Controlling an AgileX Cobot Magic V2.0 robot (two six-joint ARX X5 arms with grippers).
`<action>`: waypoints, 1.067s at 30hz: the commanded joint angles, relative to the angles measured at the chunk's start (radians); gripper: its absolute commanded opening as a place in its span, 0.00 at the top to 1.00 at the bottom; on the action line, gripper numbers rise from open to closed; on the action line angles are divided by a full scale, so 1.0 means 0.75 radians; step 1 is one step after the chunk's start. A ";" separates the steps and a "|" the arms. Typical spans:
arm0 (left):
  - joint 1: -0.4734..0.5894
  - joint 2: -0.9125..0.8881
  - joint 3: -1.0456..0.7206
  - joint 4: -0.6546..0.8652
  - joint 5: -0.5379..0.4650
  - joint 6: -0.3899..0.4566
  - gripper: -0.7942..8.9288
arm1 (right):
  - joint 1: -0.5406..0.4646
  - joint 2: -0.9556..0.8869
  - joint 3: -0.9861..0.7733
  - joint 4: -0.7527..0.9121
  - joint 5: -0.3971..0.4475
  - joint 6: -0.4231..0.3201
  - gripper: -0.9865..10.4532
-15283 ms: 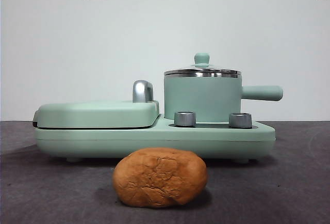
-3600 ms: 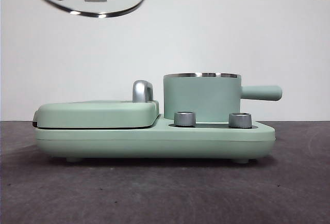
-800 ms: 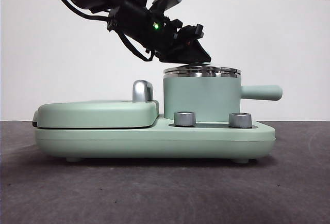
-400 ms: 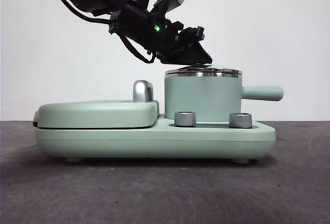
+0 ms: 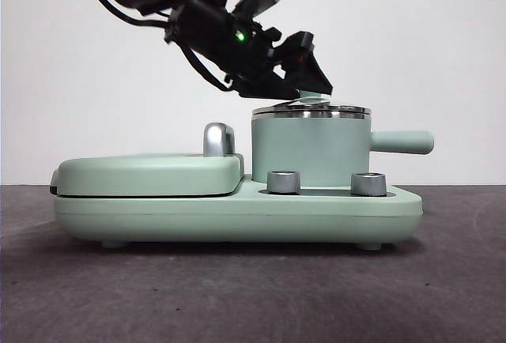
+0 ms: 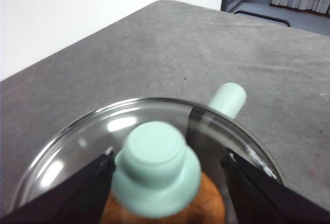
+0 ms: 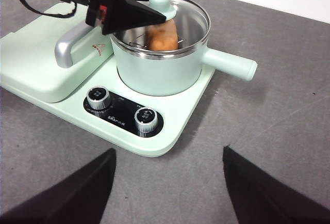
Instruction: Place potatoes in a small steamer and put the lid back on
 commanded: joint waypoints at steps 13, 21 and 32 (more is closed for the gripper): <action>0.159 -0.411 -0.026 -0.399 0.010 -0.254 0.56 | 0.009 0.008 0.004 0.014 0.001 0.015 0.63; 0.339 -0.736 -0.372 -0.396 0.008 -0.297 0.57 | 0.009 0.008 0.004 0.014 0.001 0.015 0.63; 0.572 -1.237 -0.817 -0.509 0.009 -0.362 0.57 | 0.009 0.008 0.004 0.009 0.000 0.024 0.63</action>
